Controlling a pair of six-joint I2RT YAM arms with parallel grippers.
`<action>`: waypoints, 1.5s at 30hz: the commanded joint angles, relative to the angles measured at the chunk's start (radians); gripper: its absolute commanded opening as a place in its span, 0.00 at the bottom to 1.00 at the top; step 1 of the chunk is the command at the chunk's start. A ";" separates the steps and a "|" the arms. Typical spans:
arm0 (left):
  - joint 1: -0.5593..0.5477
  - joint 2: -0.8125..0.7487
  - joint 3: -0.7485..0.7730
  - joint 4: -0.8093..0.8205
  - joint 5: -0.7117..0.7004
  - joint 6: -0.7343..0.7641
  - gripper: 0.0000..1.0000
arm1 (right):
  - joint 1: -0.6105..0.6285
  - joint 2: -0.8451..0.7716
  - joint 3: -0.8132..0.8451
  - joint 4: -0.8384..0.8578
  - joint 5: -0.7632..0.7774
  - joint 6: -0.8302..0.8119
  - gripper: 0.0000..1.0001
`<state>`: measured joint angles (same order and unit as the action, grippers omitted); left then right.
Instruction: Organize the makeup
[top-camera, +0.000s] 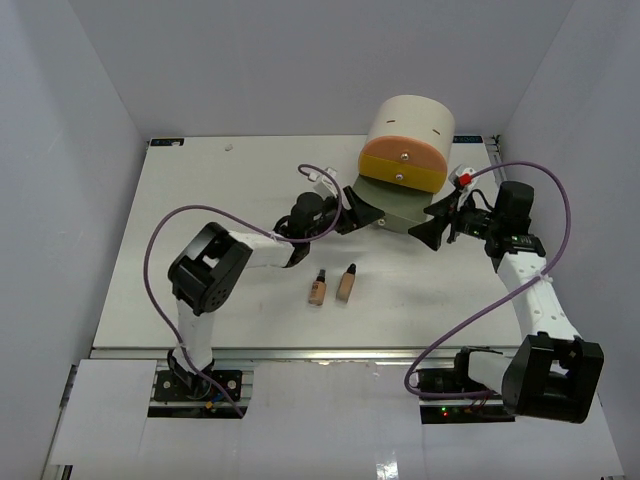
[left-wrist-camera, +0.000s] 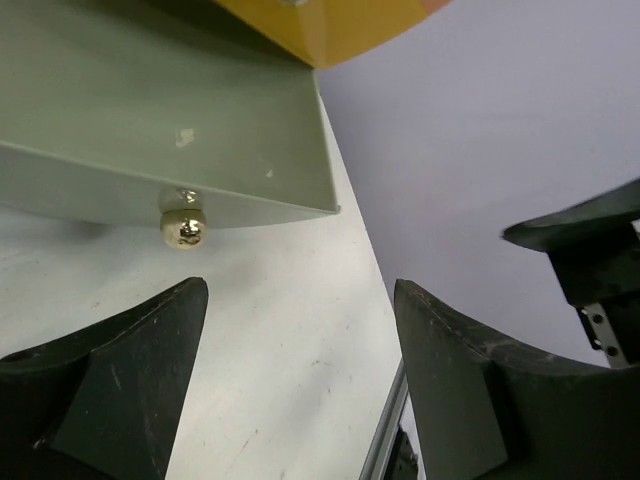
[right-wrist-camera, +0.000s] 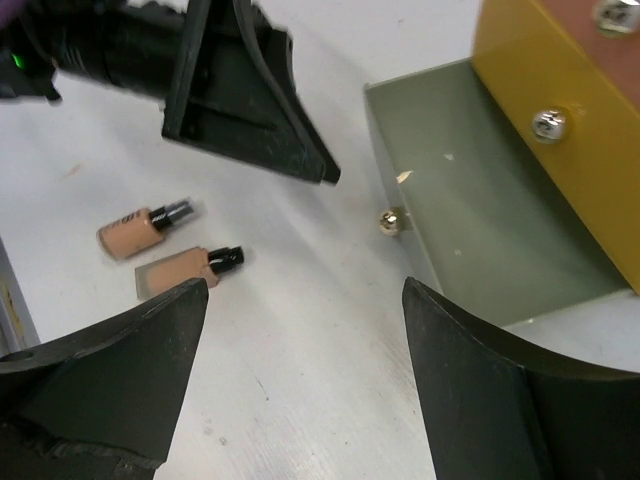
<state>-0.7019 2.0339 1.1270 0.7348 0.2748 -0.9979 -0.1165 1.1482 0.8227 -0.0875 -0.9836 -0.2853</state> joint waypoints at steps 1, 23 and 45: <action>0.048 -0.238 -0.110 -0.067 0.047 0.135 0.86 | 0.134 0.021 0.076 -0.173 0.012 -0.197 0.85; 0.263 -1.093 -0.379 -0.843 -0.256 0.874 0.98 | 0.838 0.308 0.183 -0.642 0.466 -1.502 0.92; 0.263 -1.268 -0.429 -0.841 -0.352 0.882 0.98 | 0.915 0.653 0.348 -0.672 0.692 -1.453 0.59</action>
<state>-0.4397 0.7751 0.6998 -0.1060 -0.0788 -0.1197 0.7940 1.7754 1.1346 -0.7269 -0.3496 -1.7560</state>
